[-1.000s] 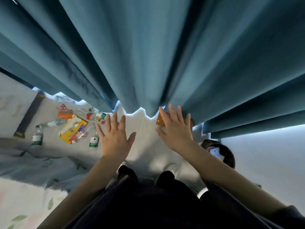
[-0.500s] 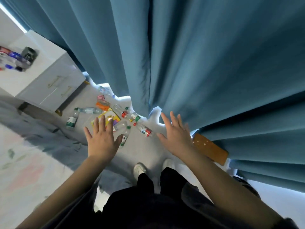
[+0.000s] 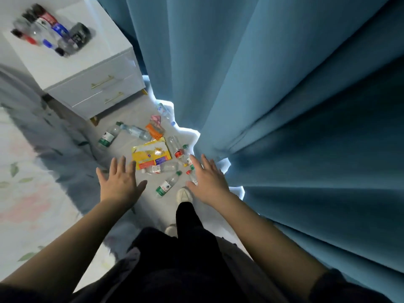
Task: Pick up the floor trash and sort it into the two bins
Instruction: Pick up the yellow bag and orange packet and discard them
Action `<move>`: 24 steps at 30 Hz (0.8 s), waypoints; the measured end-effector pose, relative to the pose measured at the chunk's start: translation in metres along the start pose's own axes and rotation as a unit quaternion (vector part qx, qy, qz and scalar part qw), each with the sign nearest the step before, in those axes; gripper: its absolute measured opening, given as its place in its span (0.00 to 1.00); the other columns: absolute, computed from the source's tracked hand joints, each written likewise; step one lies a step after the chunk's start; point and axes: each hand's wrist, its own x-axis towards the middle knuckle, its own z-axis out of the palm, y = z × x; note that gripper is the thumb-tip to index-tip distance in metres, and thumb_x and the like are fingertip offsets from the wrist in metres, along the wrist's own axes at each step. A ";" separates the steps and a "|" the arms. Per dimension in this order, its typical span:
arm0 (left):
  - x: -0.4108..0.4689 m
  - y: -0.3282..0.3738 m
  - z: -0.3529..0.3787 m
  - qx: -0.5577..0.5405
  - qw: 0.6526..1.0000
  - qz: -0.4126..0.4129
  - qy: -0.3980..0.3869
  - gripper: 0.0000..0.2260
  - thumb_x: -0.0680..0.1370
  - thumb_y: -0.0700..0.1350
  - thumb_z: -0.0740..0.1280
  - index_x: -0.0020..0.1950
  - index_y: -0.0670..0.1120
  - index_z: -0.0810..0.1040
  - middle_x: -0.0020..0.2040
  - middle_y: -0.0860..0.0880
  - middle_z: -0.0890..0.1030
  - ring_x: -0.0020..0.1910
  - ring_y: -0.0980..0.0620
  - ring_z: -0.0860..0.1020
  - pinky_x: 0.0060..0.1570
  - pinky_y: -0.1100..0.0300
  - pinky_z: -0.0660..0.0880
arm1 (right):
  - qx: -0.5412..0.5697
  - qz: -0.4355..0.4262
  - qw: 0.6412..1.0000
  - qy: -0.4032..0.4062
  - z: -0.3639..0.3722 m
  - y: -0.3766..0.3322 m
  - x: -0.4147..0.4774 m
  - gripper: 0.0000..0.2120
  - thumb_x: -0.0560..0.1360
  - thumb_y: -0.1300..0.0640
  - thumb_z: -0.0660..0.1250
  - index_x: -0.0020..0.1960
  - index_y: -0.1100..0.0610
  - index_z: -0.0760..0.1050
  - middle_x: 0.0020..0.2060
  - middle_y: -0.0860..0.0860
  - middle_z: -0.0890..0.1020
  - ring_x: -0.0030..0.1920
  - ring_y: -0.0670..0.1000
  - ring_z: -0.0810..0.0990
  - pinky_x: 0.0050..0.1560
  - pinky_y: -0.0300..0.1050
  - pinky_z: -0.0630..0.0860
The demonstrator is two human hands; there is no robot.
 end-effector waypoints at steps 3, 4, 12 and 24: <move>0.044 -0.014 0.000 -0.008 0.999 -0.030 -0.024 0.32 0.78 0.62 0.57 0.76 0.49 0.55 0.78 0.45 0.51 0.77 0.46 0.45 0.71 0.36 0.47 | -0.032 -0.039 0.999 -0.022 -0.013 -0.021 0.062 0.36 0.76 0.48 0.62 0.78 0.47 0.47 0.77 0.52 0.50 0.76 0.58 0.51 0.71 0.56 0.59; 0.059 -0.020 0.002 -0.004 0.999 -0.037 -0.033 0.32 0.77 0.62 0.57 0.76 0.49 0.55 0.78 0.45 0.52 0.77 0.46 0.46 0.71 0.37 0.48 | -0.040 -0.044 0.998 -0.034 -0.016 -0.027 0.084 0.36 0.75 0.48 0.62 0.78 0.47 0.47 0.77 0.53 0.51 0.76 0.58 0.51 0.71 0.57 0.59; 0.235 -0.071 0.063 0.022 0.994 -0.036 -0.099 0.34 0.76 0.63 0.59 0.77 0.48 0.52 0.78 0.45 0.51 0.77 0.45 0.46 0.71 0.36 0.49 | -0.030 0.001 0.996 -0.083 0.026 -0.060 0.299 0.42 0.70 0.43 0.70 0.76 0.47 0.51 0.74 0.53 0.60 0.73 0.58 0.59 0.66 0.57 0.67; 0.520 -0.118 0.345 0.062 0.981 0.066 -0.171 0.46 0.69 0.68 0.66 0.77 0.47 0.49 0.77 0.43 0.50 0.76 0.42 0.48 0.69 0.34 0.49 | 0.016 0.138 0.983 -0.124 0.277 -0.015 0.622 0.48 0.67 0.44 0.75 0.76 0.50 0.50 0.71 0.57 0.63 0.71 0.60 0.63 0.67 0.58 0.67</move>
